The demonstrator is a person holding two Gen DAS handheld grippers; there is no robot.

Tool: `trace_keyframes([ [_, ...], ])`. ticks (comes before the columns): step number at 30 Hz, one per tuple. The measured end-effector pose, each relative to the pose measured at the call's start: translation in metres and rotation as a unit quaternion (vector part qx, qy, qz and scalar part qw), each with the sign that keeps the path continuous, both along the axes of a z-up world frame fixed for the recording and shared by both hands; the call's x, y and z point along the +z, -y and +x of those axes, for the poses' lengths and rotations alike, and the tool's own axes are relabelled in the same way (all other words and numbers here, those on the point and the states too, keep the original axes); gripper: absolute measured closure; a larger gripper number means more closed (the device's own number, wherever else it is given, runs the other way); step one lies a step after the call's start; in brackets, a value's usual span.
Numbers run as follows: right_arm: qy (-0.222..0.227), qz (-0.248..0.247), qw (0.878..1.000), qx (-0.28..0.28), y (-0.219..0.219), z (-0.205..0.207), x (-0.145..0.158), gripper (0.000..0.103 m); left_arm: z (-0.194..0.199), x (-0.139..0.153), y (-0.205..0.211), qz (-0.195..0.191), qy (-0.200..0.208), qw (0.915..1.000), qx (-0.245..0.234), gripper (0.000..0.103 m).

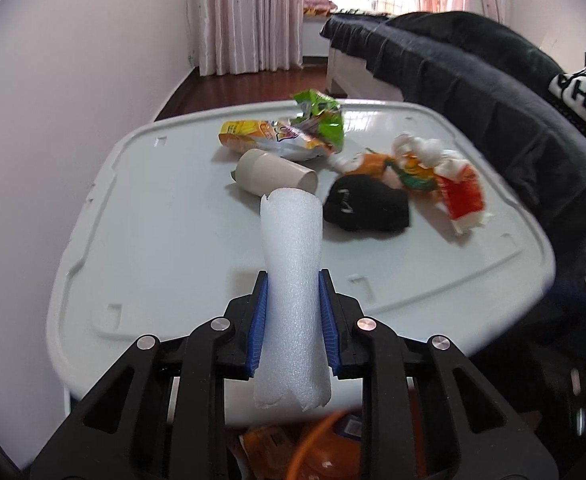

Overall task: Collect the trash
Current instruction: 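Grasp the black sponge with the right gripper while the left gripper holds the foam roll, then lower both held items over the orange bucket and open both grippers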

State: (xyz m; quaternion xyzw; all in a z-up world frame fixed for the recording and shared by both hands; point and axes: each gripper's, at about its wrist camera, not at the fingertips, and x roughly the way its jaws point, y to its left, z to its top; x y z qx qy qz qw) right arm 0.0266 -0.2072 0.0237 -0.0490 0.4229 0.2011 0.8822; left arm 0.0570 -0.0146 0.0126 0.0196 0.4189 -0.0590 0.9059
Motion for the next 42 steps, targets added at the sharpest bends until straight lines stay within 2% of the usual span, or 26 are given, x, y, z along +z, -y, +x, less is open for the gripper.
trace_keyframes([
  [4, 0.021, -0.01, 0.999, 0.026, -0.013, 0.036, 0.01, 0.029, -0.034, 0.001, 0.001, -0.012, -0.002, 0.9999, 0.012, 0.079],
  [9, 0.025, -0.037, 0.997, 0.069, -0.041, 0.081, 0.003, 0.029, -0.047, -0.011, -0.004, -0.016, -0.002, 0.9995, 0.028, 0.079],
  [14, 0.018, -0.092, 0.989, 0.118, -0.075, 0.119, -0.018, 0.029, -0.05, -0.014, -0.015, -0.027, -0.001, 0.9988, 0.042, 0.079],
  [19, -0.011, -0.118, 0.986, 0.12, -0.09, 0.153, -0.045, 0.029, -0.049, -0.019, -0.018, -0.027, -0.006, 0.9985, 0.047, 0.079],
  [20, -0.015, -0.122, 0.985, 0.12, -0.093, 0.155, -0.049, 0.03, -0.049, -0.02, -0.018, -0.025, -0.005, 0.9986, 0.047, 0.079],
  [22, -0.023, -0.126, 0.984, 0.124, -0.098, 0.161, -0.057, 0.049, -0.049, -0.02, -0.017, -0.026, -0.004, 0.9986, 0.045, 0.079],
  [23, -0.018, -0.127, 0.985, 0.119, -0.1, 0.162, -0.058, 0.05, -0.049, -0.02, -0.017, -0.026, -0.004, 0.9987, 0.045, 0.079],
  [28, -0.011, -0.125, 0.987, 0.096, -0.103, 0.157, -0.056, 0.06, -0.05, -0.02, -0.017, -0.028, -0.003, 0.9986, 0.044, 0.079],
  [33, -0.004, -0.097, 0.991, 0.093, -0.094, 0.132, -0.042, 0.061, -0.053, -0.02, -0.017, -0.029, 0.0, 0.9987, 0.043, 0.079],
  [38, 0.006, -0.046, 0.995, 0.084, -0.068, 0.084, -0.015, 0.061, -0.059, -0.015, -0.016, -0.027, 0.009, 0.9987, 0.041, 0.079],
  [42, 0.005, -0.001, 0.998, 0.055, -0.042, 0.035, 0.005, 0.061, -0.068, -0.006, -0.011, -0.025, 0.018, 0.999, 0.033, 0.079],
])
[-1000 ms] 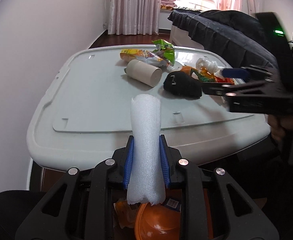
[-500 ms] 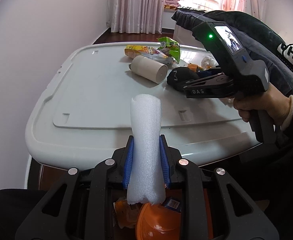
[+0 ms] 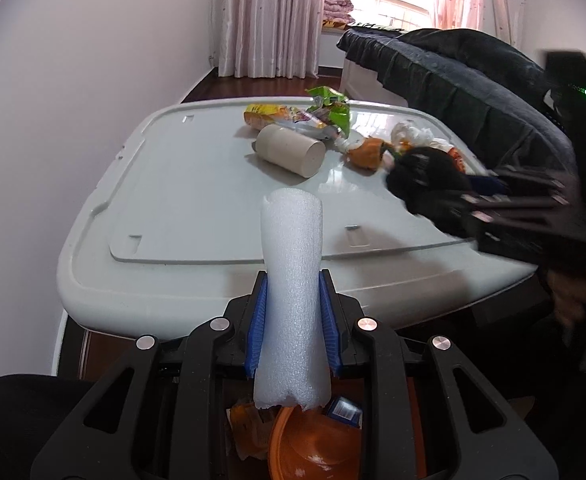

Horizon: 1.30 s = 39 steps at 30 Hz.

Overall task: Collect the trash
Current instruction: 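Lower both held items over the orange bucket and open both grippers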

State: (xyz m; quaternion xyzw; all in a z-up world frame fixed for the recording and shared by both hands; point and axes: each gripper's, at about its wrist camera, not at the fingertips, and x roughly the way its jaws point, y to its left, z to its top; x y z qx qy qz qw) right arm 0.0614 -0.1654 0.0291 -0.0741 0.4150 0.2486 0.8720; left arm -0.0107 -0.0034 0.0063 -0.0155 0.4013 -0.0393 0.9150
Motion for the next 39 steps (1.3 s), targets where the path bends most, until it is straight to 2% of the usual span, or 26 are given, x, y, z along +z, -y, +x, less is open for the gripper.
trace_keyframes([
  [5, -0.009, 0.05, 0.998, -0.049, 0.032, -0.065, 0.014, 0.06, -0.026, 0.009, 0.011, -0.002, -0.002, 0.9997, -0.025, 0.079],
  [9, -0.022, 0.082, 0.994, -0.065, 0.046, -0.107, 0.013, 0.06, -0.047, 0.009, 0.023, 0.001, -0.015, 0.9983, -0.056, 0.078],
  [14, -0.023, 0.075, 0.994, -0.071, 0.049, -0.138, 0.002, 0.06, -0.067, 0.003, 0.037, 0.02, -0.034, 0.9955, -0.086, 0.078],
  [27, -0.049, 0.076, 0.993, -0.069, 0.052, -0.145, -0.018, 0.06, -0.075, -0.006, 0.043, 0.027, -0.055, 0.9935, -0.095, 0.078],
  [39, -0.061, 0.073, 0.993, -0.065, 0.049, -0.146, -0.024, 0.06, -0.074, -0.012, 0.043, 0.027, -0.069, 0.9927, -0.096, 0.078],
])
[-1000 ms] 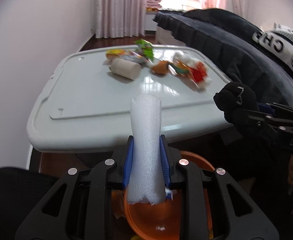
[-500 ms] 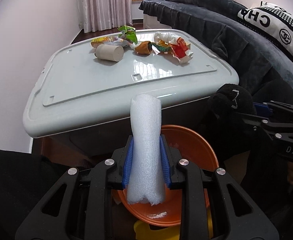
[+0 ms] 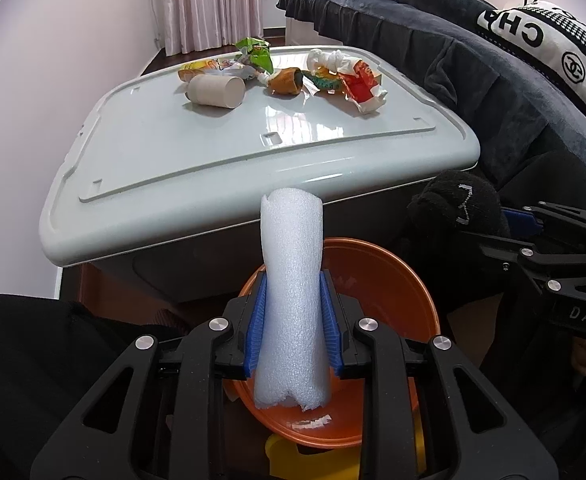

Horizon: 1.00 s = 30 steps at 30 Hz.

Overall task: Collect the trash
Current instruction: 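Lower both held items over the orange bucket and open both grippers, then grasp the red snack wrapper with the right gripper and lift it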

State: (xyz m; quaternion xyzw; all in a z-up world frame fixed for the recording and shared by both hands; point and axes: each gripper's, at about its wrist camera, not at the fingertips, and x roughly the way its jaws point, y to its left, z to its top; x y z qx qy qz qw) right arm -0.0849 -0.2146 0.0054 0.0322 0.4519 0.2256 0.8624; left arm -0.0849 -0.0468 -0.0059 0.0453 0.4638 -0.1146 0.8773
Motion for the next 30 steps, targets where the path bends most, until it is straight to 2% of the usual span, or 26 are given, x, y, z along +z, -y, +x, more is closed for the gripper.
trace_keyframes([
  [3, -0.002, 0.0, 1.0, 0.002, 0.0, 0.0, -0.001, 0.058, 0.0, -0.002, 0.0, 0.001, -0.004, 1.0, 0.001, 0.077],
  [5, -0.007, -0.003, 1.0, 0.006, -0.001, 0.001, -0.002, 0.052, 0.001, -0.003, 0.0, -0.001, -0.009, 1.0, 0.001, 0.076],
  [6, -0.009, -0.006, 1.0, 0.006, -0.002, 0.001, -0.003, 0.044, 0.002, -0.005, 0.0, 0.001, -0.013, 0.9999, 0.001, 0.069],
  [7, -0.009, -0.009, 1.0, 0.004, -0.001, 0.001, -0.003, 0.031, 0.003, -0.007, 0.0, 0.005, -0.02, 0.9998, 0.003, 0.052],
  [9, -0.004, -0.008, 1.0, 0.0, 0.0, 0.0, -0.001, 0.029, 0.004, -0.01, -0.002, 0.011, -0.023, 0.9996, 0.014, 0.025],
  [19, -0.017, 0.016, 0.999, -0.032, 0.018, 0.007, -0.002, 0.029, 0.007, -0.012, -0.012, -0.002, -0.036, 0.9988, 0.034, 0.024],
  [30, 0.0, -0.007, 1.0, -0.025, 0.015, 0.032, 0.003, 0.029, 0.026, -0.008, -0.013, 0.001, -0.031, 0.9989, 0.036, 0.024],
])
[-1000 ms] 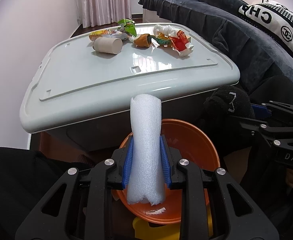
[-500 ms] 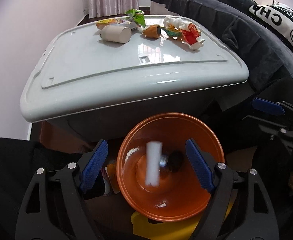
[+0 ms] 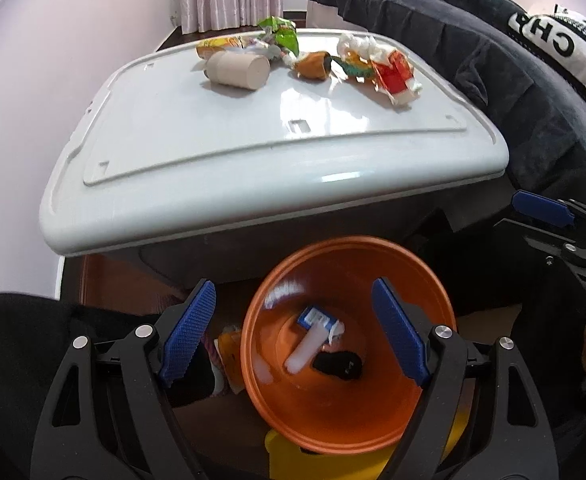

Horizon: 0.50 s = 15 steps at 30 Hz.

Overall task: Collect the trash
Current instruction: 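Grasp the red snack wrapper with the right gripper and lift it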

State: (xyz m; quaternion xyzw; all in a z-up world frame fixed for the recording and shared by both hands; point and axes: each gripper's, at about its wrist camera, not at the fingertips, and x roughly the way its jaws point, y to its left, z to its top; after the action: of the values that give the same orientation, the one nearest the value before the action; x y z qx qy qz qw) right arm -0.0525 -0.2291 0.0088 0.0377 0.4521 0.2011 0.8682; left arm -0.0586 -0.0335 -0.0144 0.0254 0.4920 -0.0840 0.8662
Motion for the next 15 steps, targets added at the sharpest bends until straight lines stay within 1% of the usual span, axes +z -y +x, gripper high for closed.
trace_keyframes([
  [3, 0.017, -0.018, 1.0, -0.004, 0.002, 0.024, 0.006, 0.029, 0.015, 0.006, -0.003, -0.01, 0.007, 0.9999, 0.007, 0.024],
  [5, 0.029, -0.035, 0.999, -0.014, 0.004, 0.049, 0.011, 0.029, 0.027, 0.01, -0.005, -0.016, 0.014, 0.9997, 0.014, 0.024],
  [7, 0.031, -0.035, 0.999, -0.026, 0.007, 0.073, 0.014, 0.029, 0.036, 0.013, -0.006, -0.02, 0.022, 0.9993, 0.02, 0.024],
  [9, 0.032, -0.033, 0.998, -0.045, 0.01, 0.106, 0.017, 0.029, 0.045, 0.013, -0.007, -0.021, 0.025, 0.9991, 0.026, 0.024],
  [13, 0.017, -0.05, 0.997, -0.055, 0.006, 0.159, 0.015, 0.029, 0.057, 0.009, -0.012, -0.035, 0.022, 0.9985, 0.037, 0.024],
  [15, 0.004, -0.065, 0.996, -0.056, 0.002, 0.183, 0.007, 0.029, 0.06, 0.006, -0.014, -0.04, 0.017, 0.9983, 0.04, 0.024],
])
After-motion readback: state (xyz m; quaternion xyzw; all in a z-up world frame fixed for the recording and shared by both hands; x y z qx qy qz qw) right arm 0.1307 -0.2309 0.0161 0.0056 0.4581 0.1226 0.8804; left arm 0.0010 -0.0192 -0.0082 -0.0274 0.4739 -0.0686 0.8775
